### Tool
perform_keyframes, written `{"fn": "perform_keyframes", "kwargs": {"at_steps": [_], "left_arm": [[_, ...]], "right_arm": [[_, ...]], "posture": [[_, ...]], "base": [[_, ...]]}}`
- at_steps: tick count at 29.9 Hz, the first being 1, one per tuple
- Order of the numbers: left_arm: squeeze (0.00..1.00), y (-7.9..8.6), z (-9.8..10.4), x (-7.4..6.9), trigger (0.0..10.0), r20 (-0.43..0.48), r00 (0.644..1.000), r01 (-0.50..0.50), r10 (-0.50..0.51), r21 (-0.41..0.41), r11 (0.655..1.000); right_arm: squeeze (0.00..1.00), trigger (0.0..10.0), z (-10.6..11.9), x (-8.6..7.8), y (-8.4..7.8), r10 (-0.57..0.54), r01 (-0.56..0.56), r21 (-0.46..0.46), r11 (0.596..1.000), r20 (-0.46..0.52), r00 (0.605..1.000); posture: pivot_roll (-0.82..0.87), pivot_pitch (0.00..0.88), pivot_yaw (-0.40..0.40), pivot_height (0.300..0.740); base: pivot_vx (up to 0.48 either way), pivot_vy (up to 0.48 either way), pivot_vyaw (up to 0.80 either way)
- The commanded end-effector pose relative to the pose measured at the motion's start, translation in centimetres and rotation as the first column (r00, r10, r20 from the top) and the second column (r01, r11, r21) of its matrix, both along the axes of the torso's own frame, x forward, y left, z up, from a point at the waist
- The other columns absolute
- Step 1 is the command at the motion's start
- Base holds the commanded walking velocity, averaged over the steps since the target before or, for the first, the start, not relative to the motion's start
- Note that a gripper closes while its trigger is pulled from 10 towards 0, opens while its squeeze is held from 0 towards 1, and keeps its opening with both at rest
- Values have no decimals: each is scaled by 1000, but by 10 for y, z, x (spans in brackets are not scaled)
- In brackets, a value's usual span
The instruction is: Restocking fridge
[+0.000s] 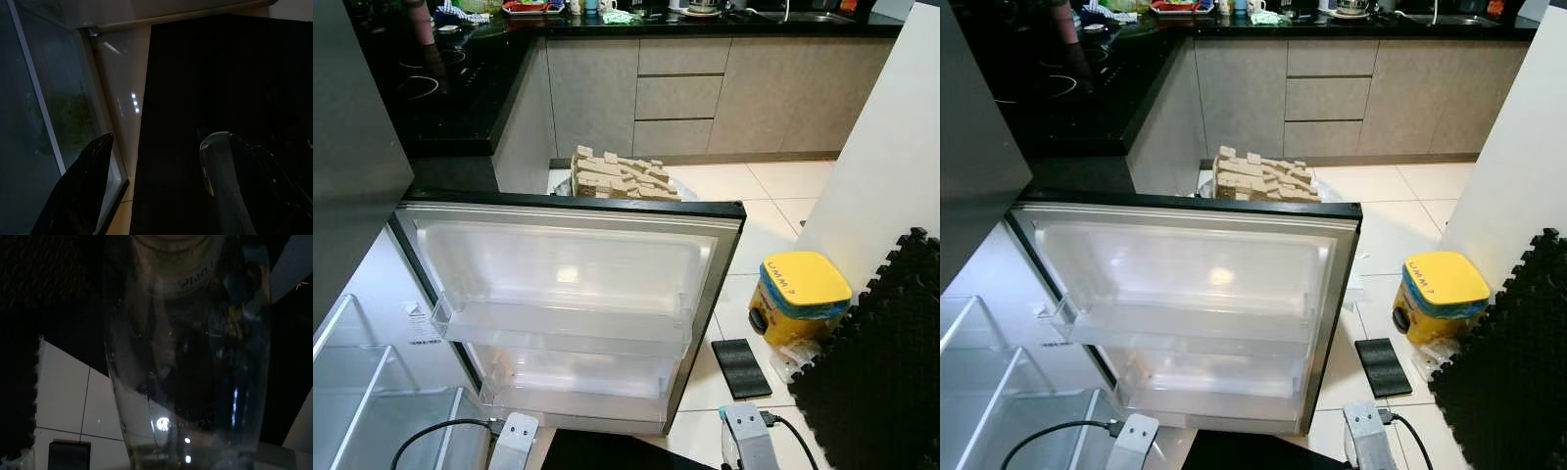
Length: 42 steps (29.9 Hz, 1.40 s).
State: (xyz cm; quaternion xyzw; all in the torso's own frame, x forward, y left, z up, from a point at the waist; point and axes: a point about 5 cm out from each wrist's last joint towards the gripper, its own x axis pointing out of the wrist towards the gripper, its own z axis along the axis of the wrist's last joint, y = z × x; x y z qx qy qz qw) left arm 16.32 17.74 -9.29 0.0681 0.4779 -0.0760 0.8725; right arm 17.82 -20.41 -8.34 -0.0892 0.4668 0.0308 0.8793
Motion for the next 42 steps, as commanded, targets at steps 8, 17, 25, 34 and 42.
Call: {"fn": "perform_keyframes", "kwargs": {"at_steps": [8,17,25,34,42], "left_arm": [[0,24,22,33,10000,189,974,-108,124,-95,990],[0,25,35,47,10000,273,958,-24,82,-206,978],[0,26,42,54,10000,313,949,39,40,-242,970],[0,24,34,35,10000,273,956,171,-102,-243,955],[0,20,27,23,10000,244,966,147,-83,-259,955]], "right_arm": [[0,10000,35,39,-31,-74,59,60,996,284,956],[0,10000,62,64,-31,-96,-43,289,956,451,887],[0,10000,78,73,-27,-90,-187,439,879,538,838],[0,10000,77,56,-17,193,-447,369,815,554,810],[0,10000,68,54,-8,244,-448,338,827,502,830]], "posture": [[81,0,4,740],[83,0,6,740],[83,0,6,740],[73,0,10,740],[79,0,4,725]], "base": [[0,0,0],[0,0,0],[0,0,0],[0,0,0],[0,0,0]]}}
